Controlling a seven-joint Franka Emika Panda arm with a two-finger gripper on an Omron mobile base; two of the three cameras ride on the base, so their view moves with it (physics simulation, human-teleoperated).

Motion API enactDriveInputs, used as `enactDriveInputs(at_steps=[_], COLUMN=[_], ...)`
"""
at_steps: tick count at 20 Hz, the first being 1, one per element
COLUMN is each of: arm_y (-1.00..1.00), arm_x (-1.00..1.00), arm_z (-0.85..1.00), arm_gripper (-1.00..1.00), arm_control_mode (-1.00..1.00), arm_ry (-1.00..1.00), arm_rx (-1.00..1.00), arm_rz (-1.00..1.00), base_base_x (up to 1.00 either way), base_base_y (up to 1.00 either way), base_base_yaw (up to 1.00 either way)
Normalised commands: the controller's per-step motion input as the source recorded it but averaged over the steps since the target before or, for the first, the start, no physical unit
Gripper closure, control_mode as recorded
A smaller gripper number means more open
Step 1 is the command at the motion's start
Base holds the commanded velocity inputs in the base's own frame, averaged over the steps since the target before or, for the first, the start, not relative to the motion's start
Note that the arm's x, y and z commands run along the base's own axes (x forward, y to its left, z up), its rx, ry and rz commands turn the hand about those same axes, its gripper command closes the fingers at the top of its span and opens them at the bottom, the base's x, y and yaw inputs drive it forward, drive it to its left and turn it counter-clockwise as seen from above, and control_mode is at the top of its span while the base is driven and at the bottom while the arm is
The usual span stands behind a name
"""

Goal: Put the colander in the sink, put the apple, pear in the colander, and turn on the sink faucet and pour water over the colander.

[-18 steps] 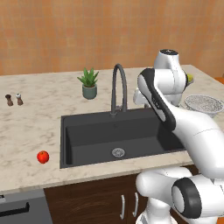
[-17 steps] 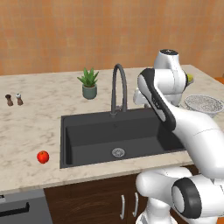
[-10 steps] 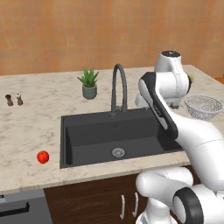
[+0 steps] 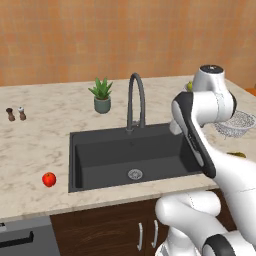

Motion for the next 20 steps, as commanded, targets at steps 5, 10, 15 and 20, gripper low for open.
enactDriveInputs(at_steps=[5,10,15,20], arm_y=[-0.5,-0.5,-0.38,-0.27], arm_x=[-0.2,-0.09,-0.01,-0.01], arm_z=[-0.01,-0.03,-0.1,-0.16], arm_gripper=[-1.0,-1.0,-1.0,-1.0], arm_control_mode=[-1.0,-1.0,-1.0,-1.0], arm_ry=[0.0,0.0,0.0,0.06], arm_rx=[-0.05,-0.09,-0.11,-0.14], arm_rz=[0.15,0.08,0.0,0.0], base_base_x=[0.0,0.0,0.0,0.0], base_base_y=[0.0,0.0,0.0,0.0], base_base_yaw=[0.0,0.0,0.0,0.0])
